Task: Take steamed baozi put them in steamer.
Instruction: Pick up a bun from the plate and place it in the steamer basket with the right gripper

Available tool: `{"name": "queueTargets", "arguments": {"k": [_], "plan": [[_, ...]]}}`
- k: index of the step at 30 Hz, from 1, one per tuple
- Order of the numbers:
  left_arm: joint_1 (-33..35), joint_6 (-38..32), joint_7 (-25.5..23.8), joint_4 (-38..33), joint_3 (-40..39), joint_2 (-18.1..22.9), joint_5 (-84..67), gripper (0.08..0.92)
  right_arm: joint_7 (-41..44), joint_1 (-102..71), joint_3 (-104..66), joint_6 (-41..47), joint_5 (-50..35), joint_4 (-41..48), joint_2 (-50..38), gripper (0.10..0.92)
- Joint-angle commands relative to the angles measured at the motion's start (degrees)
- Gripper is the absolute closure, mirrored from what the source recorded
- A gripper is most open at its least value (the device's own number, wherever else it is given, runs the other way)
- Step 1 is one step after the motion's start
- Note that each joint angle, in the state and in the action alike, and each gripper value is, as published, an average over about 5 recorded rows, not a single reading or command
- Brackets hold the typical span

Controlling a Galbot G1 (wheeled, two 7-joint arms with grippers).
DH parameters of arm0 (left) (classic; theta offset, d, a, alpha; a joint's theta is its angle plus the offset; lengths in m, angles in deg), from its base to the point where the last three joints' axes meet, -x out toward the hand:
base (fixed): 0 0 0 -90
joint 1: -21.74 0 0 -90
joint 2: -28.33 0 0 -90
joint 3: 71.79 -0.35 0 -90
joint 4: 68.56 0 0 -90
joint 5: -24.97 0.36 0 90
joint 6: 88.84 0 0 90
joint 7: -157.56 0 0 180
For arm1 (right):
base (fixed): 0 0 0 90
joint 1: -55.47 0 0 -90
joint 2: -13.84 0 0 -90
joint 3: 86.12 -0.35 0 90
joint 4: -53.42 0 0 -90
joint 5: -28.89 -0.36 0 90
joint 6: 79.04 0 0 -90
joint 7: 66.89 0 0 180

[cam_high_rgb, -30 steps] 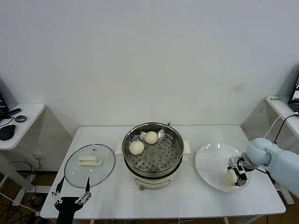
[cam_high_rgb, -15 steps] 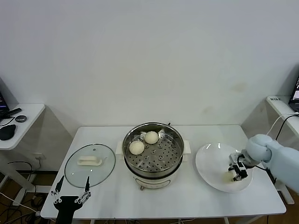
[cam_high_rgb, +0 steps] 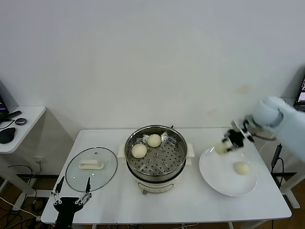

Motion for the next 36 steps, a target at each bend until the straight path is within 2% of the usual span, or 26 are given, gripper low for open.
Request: {"name": "queueTargets", "arguments": {"k": [1,7,15,21,36], "plan": [[-0.2,0.0,0.0,0.2,0.2,0.0,-0.1,0.177,1.1,17.8,8.3,-6.2,-9.3,-0.9,12.8,0.618],[-0.4,-0.3,0.0,0.4,0.5,0.4,0.0,0.177,-2.1,17.4,15.3,-13.9,-9.9,-3.1,23.0,0.618],[0.3,-0.8,0.2,0.2,1.6,0.6,-0.1,0.177,-4.8,12.5,22.2,-26.0,-2.2,-1.5,32.1,0.618],[0.8,-1.2,0.2,0.0,2.4,0.7,-0.4,0.177,-5.7,9.0,23.2,-32.0,5.0,1.5,33.7,0.612],[0.9,-1.6,0.3,0.6,2.4,1.0,-0.5,0.177,-5.5,6.0,23.0,-38.0,11.4,2.6,33.3,0.598]]}}
